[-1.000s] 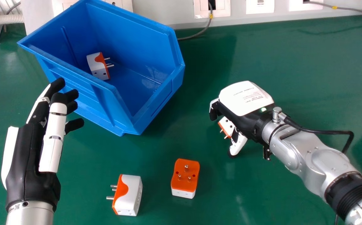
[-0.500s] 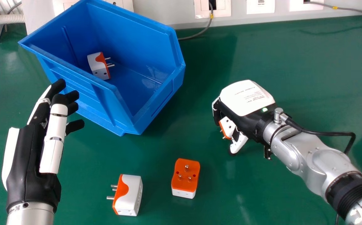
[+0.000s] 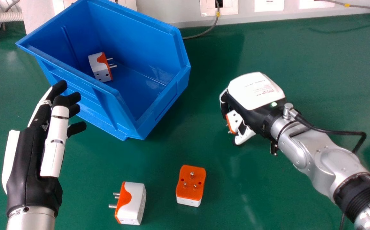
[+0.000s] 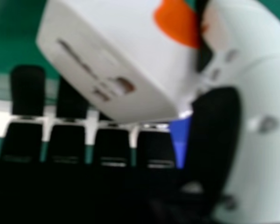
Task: Pick all objects and put in blue box
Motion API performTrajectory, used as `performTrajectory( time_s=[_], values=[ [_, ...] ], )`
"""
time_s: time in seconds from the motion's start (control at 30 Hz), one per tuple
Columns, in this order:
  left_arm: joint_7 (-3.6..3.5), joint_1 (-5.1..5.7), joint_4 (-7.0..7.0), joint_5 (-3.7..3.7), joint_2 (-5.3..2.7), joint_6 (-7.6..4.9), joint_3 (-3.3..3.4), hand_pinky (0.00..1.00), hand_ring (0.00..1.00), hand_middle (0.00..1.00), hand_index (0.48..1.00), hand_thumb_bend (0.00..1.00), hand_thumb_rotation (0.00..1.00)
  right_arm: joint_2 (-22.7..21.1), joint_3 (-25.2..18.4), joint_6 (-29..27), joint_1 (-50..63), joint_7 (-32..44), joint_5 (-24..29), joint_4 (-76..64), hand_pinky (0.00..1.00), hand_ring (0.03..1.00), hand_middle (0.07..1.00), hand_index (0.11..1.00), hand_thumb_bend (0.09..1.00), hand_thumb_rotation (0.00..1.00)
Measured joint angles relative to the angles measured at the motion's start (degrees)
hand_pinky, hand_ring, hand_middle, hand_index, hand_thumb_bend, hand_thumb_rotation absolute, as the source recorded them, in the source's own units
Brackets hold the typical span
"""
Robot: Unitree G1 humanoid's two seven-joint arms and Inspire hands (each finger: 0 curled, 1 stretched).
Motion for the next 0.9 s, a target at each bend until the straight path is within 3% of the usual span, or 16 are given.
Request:
performTrajectory(
  time_s=[0.3, 0.6, 0.9],
  values=[
    [0.18, 0.01, -0.03, 0.07, -0.09, 0.01, -0.3, 0.77, 0.86, 0.85, 0.892, 0.36, 0.9, -1.83, -0.4, -0.84, 0.17, 2.89, 0.09, -3.95, 0.35, 0.431, 0.519, 0.473, 0.499, 0.0],
    [1.2, 0.13, -0.4, 0.7, -0.37, 0.23, -0.91, 0.76, 0.86, 0.85, 0.893, 0.34, 0.9, -2.92, -2.36, -0.98, 0.87, 5.36, 0.25, -9.72, 0.35, 0.433, 0.525, 0.465, 0.497, 0.0],
    [1.25, 0.06, -0.37, 0.68, -0.42, 0.23, -1.01, 0.76, 0.85, 0.85, 0.892, 0.34, 0.9, -3.39, -4.71, -1.1, 3.52, 7.23, 1.95, -16.81, 0.34, 0.433, 0.53, 0.465, 0.496, 0.0]
  ],
)
